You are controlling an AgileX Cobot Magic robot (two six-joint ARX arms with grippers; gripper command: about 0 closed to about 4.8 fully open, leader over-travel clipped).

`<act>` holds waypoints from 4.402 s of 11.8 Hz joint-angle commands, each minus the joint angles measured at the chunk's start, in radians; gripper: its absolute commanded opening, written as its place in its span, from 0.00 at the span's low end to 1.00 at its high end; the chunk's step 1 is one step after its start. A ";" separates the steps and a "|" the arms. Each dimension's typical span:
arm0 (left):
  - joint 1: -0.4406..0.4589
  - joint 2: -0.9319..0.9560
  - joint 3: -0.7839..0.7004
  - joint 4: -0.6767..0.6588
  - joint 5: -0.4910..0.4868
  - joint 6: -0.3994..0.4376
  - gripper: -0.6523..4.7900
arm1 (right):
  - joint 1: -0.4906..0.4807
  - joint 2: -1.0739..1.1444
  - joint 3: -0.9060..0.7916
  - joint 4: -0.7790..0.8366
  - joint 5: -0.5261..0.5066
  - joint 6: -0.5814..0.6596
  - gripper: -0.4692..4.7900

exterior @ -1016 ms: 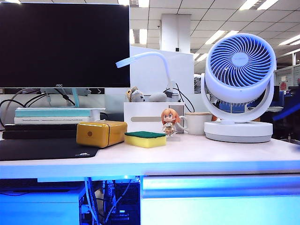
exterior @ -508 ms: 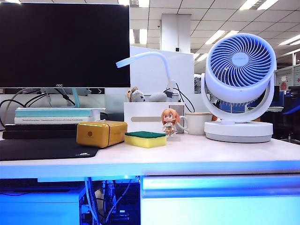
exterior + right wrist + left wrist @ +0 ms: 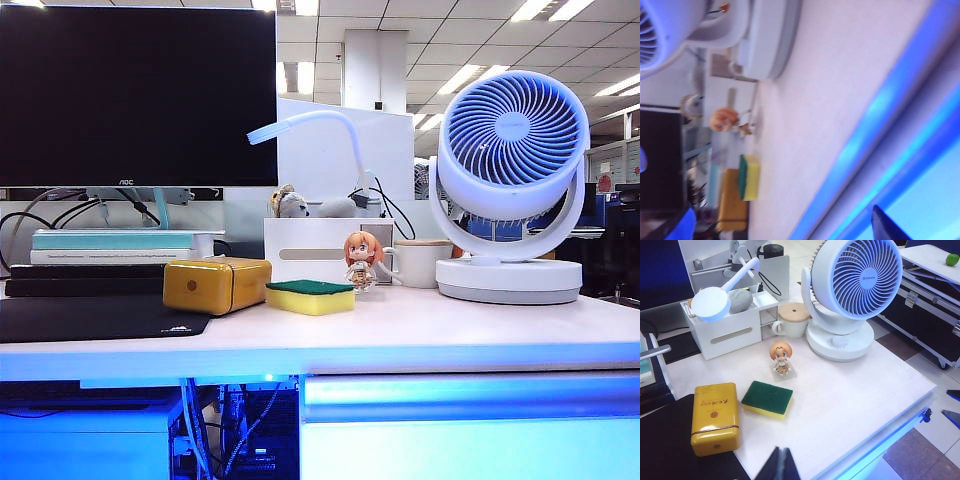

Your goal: Open the drawer, place the cleaning sponge inside, then close the drawer.

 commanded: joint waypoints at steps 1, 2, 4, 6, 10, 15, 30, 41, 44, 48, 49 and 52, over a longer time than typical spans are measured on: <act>0.001 -0.002 0.006 0.011 0.000 0.005 0.11 | -0.001 0.219 0.062 0.142 -0.038 -0.018 1.00; 0.001 -0.002 0.005 0.011 0.000 0.005 0.11 | -0.001 0.248 0.109 0.141 -0.038 -0.055 1.00; 0.001 -0.002 0.005 0.012 0.000 0.005 0.11 | -0.001 0.253 0.164 0.092 -0.039 -0.050 1.00; 0.001 -0.002 0.005 0.011 0.000 0.005 0.11 | -0.001 0.253 0.166 0.090 -0.065 -0.039 1.00; 0.001 -0.002 0.005 0.009 0.000 0.008 0.11 | -0.004 0.253 0.163 -0.016 0.015 -0.116 1.00; 0.001 0.001 0.005 0.005 0.000 0.008 0.11 | -0.004 0.304 0.219 0.008 -0.042 -0.126 1.00; 0.001 0.001 0.005 0.005 0.000 0.009 0.11 | -0.040 0.441 0.264 0.102 -0.158 -0.152 1.00; 0.001 0.001 0.005 0.005 0.000 0.009 0.11 | -0.040 0.483 0.377 0.134 -0.336 -0.166 1.00; 0.001 0.001 0.005 0.005 0.000 0.009 0.11 | -0.040 0.483 0.377 0.140 -0.352 -0.166 1.00; 0.001 0.001 0.005 0.005 0.000 0.009 0.11 | -0.041 0.482 0.373 0.146 -0.396 -0.162 1.00; 0.001 0.001 0.005 0.005 0.000 0.009 0.11 | -0.042 0.482 0.371 0.146 -0.404 -0.152 1.00; 0.001 0.001 0.005 0.005 0.000 0.009 0.11 | -0.050 0.481 0.314 0.146 -0.403 -0.141 1.00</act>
